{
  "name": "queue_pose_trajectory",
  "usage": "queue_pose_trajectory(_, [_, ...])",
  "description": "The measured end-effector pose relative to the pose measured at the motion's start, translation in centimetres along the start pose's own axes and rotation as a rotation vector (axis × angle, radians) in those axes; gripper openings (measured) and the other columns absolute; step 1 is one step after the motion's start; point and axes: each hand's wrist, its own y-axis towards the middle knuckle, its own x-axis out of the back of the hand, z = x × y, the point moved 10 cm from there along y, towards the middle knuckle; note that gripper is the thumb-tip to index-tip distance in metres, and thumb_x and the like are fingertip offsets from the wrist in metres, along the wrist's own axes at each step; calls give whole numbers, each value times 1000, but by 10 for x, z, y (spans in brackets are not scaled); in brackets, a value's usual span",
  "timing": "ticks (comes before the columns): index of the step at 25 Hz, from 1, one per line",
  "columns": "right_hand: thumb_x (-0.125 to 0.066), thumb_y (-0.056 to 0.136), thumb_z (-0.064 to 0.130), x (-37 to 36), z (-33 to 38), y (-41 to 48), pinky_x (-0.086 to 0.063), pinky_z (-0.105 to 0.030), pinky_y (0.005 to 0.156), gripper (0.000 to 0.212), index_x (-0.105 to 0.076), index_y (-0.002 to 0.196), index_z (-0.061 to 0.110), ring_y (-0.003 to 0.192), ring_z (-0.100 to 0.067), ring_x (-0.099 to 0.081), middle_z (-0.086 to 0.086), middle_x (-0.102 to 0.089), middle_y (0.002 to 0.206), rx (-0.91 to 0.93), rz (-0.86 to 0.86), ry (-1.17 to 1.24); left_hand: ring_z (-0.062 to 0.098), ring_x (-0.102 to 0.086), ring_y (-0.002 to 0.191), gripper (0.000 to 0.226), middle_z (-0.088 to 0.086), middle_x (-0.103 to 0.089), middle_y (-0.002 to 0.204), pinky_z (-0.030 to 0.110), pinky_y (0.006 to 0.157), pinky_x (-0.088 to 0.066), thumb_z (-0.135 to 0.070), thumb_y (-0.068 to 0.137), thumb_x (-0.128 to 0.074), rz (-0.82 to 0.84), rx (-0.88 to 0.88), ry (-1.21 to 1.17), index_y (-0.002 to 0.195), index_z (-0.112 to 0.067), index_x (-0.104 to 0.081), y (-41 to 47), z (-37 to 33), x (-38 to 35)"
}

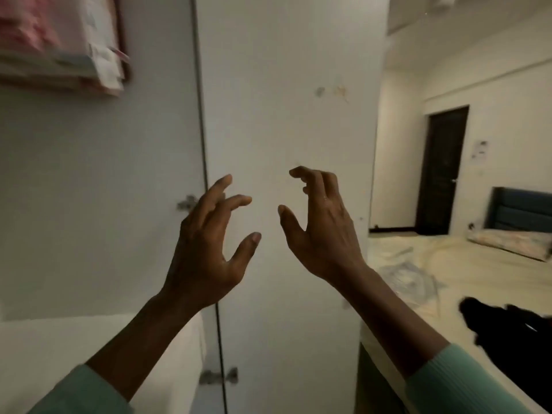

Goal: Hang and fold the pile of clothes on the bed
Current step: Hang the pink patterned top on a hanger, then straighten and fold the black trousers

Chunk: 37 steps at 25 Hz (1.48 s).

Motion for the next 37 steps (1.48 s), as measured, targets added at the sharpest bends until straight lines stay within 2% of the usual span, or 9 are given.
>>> queue_pose_trajectory(2, [-69, 96, 33, 18, -32, -44, -62, -37, 76, 58, -40, 145, 25, 117, -18, -59, 0, -41, 144, -83, 23, -53, 10, -34, 152, 56, -11, -25, 170, 48, 114, -43, -47, 93, -64, 100, 23, -91, 144, -25, -53, -27, -22, -46])
queue_pose_trajectory(7, [-68, 92, 36, 67, -131, -166, -59, -35, 90, 59, -43, 144, 23, 124, -22, -56, -2, -43, 146, -328, 103, -175, 19, -40, 150, 60, -5, -27, 170, 57, 111, -47, -55, 94, -59, 292, 69, -280, 145, -24, -53, -90, -79, -175])
queue_pose_trajectory(10, [-68, 93, 36, 89, -199, -233, -59, -42, 96, 59, -41, 145, 24, 126, -23, -54, -3, -42, 148, -485, 165, -263, 22, -40, 150, 62, -2, -31, 169, 62, 111, -46, -60, 93, -57, 401, 71, -350, 145, -26, -52, -122, -104, -260])
queue_pose_trajectory(15, [-68, 95, 37, 109, -309, -313, -50, -48, 107, 63, -38, 148, 24, 135, -26, -49, -6, -36, 156, -694, 267, -427, 26, -41, 150, 64, 1, -31, 169, 66, 113, -41, -56, 92, -62, 572, 76, -415, 147, -27, -50, -160, -116, -400])
queue_pose_trajectory(19, [-65, 96, 38, 112, -375, -382, -43, -53, 114, 66, -35, 153, 25, 143, -26, -42, -4, -29, 162, -941, 329, -453, 26, -40, 149, 62, 0, -30, 167, 67, 113, -39, -55, 93, -62, 732, 154, -483, 147, -28, -47, -203, -107, -493])
queue_pose_trajectory(22, [-65, 95, 46, 110, -406, -425, -39, -56, 116, 71, -30, 154, 29, 145, -25, -39, -2, -26, 162, -1083, 375, -428, 27, -37, 150, 61, 1, -28, 167, 66, 115, -36, -50, 96, -66, 880, 143, -503, 148, -26, -46, -244, -109, -546])
queue_pose_trajectory(28, [-61, 95, 52, 124, -476, -477, -33, -55, 120, 73, -29, 156, 29, 150, -26, -33, -3, -24, 165, -1260, 440, -457, 29, -36, 151, 65, 4, -26, 169, 64, 116, -34, -53, 96, -63, 1110, 77, -499, 151, -25, -42, -278, -124, -642])
queue_pose_trajectory(31, [-61, 96, 49, 140, -515, -482, -33, -55, 120, 72, -29, 156, 27, 149, -26, -33, -5, -25, 164, -1264, 447, -482, 28, -36, 150, 67, 5, -28, 167, 63, 116, -34, -57, 92, -56, 1141, 77, -483, 150, -26, -43, -268, -135, -683])
queue_pose_trajectory(37, [-63, 97, 44, 193, -655, -478, -33, -59, 119, 70, -29, 156, 26, 150, -29, -33, -7, -24, 165, -1262, 399, -425, 29, -37, 149, 69, 6, -30, 167, 61, 114, -37, -56, 92, -53, 1147, -10, -423, 152, -23, -40, -227, -194, -816])
